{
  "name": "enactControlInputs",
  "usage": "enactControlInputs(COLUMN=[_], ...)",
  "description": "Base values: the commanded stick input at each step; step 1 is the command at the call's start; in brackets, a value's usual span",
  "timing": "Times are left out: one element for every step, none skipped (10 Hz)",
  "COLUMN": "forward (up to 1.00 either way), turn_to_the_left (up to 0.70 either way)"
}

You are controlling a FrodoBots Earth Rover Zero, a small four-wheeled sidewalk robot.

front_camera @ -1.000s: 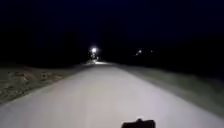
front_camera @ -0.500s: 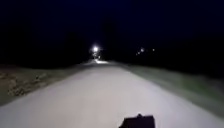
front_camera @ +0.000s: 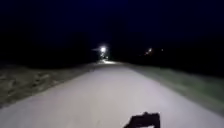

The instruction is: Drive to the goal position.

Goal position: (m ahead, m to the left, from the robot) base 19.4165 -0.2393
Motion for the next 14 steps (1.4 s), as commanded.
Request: enactControlInputs(forward=[1.00,0.84,0.95,1.00,1.00,1.00,1.00,1.00,1.00,1.00,1.00,1.00,1.00,1.00], turn_to_the_left=[0.00,0.00,0.00,0.00,0.00,0.00,0.00,0.00,0.00,-0.01,-0.12,-0.19,-0.07,0.00])
